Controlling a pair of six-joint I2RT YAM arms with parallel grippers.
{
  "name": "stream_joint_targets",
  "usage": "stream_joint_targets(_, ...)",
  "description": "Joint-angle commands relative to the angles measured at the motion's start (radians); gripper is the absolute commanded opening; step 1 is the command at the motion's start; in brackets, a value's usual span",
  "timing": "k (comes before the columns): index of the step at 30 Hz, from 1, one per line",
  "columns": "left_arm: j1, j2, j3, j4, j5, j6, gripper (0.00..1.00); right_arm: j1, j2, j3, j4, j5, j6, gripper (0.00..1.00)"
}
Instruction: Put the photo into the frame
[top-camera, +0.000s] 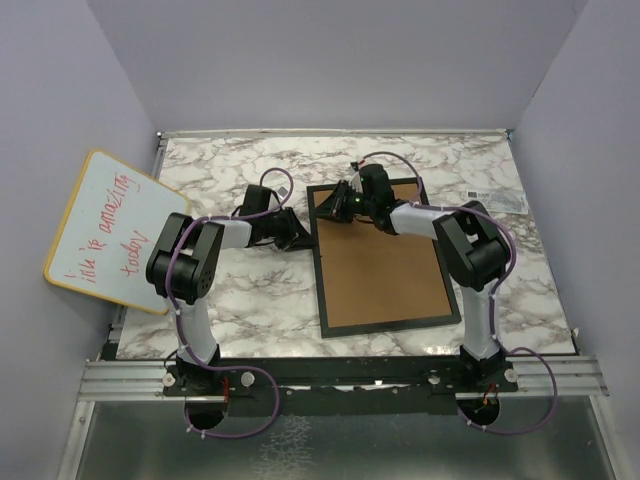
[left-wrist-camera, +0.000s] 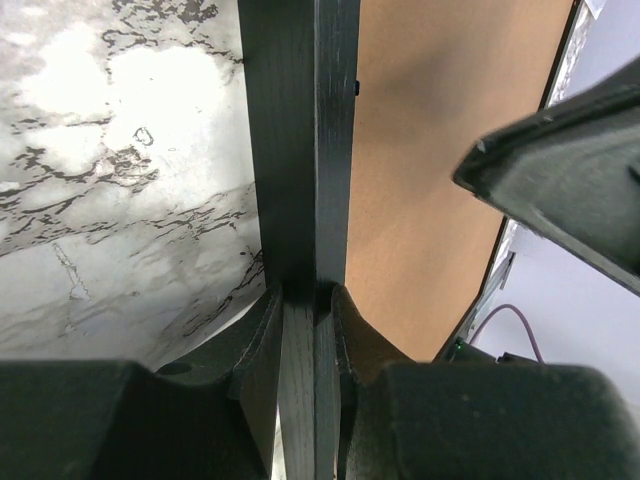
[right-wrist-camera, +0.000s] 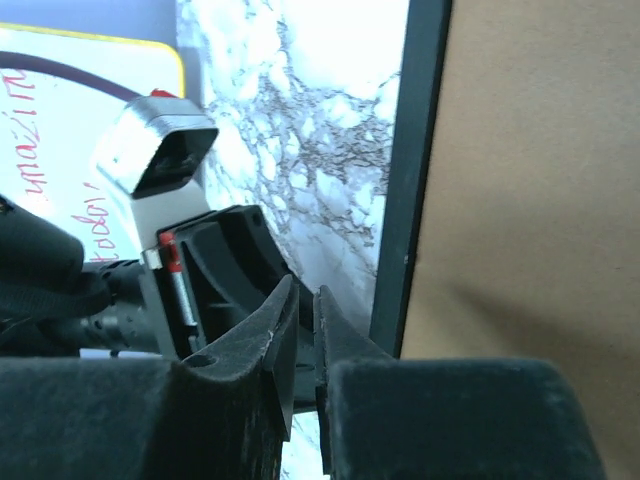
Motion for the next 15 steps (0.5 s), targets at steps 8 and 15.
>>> stream_joint_targets(8, -0.009, 0.116, -0.060, -0.162, -0.220, 0.092, 0.09, 0.000, 0.094, 0.083, -0.118, 0.033, -0.023, 0.04)
stream_joint_targets(15, -0.009, 0.119, -0.061, -0.160, -0.219, 0.093, 0.08, 0.001, 0.132, 0.105, -0.113, 0.047, -0.014, 0.02)
